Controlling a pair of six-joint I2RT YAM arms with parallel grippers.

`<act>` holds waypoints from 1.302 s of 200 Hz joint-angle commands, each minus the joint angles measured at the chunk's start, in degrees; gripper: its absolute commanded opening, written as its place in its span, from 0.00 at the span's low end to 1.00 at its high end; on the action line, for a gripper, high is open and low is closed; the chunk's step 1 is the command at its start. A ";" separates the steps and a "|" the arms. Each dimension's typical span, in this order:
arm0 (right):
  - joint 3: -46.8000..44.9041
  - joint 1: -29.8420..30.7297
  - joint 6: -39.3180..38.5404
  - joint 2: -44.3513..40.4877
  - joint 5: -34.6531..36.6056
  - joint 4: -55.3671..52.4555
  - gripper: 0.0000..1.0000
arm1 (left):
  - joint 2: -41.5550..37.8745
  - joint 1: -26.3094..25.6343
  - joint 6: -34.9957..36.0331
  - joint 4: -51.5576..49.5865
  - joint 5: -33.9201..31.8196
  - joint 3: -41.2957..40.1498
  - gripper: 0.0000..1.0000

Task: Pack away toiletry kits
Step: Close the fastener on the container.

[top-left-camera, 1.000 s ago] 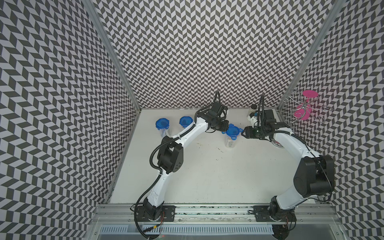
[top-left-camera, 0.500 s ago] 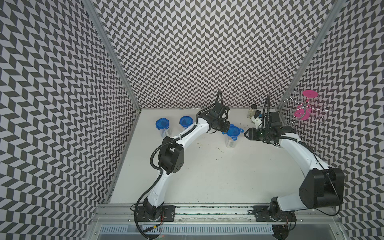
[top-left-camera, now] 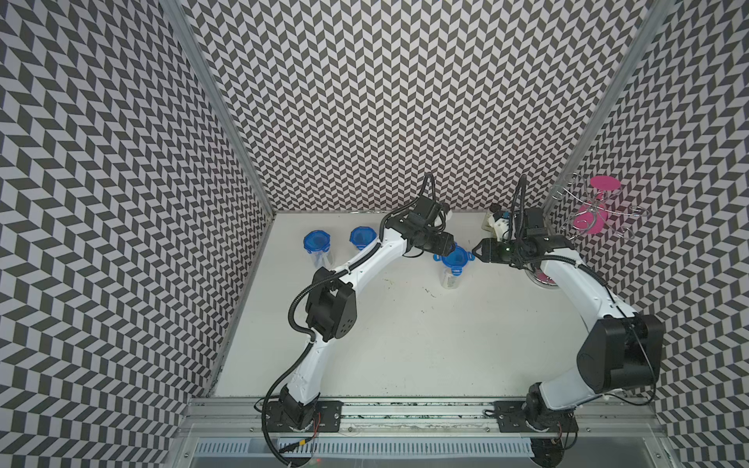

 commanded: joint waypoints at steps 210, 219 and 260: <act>-0.11 -0.21 -2.64 4.16 -7.31 1.06 0.60 | 1.46 -0.24 -0.44 0.49 2.58 -1.77 0.29; -0.18 -0.24 -2.64 4.16 -7.25 1.13 0.59 | 1.46 -0.28 -0.38 0.45 2.58 -1.66 0.29; -0.51 -0.21 -2.22 3.08 -7.67 2.21 0.53 | 1.14 -0.76 0.32 0.31 1.47 -1.40 0.29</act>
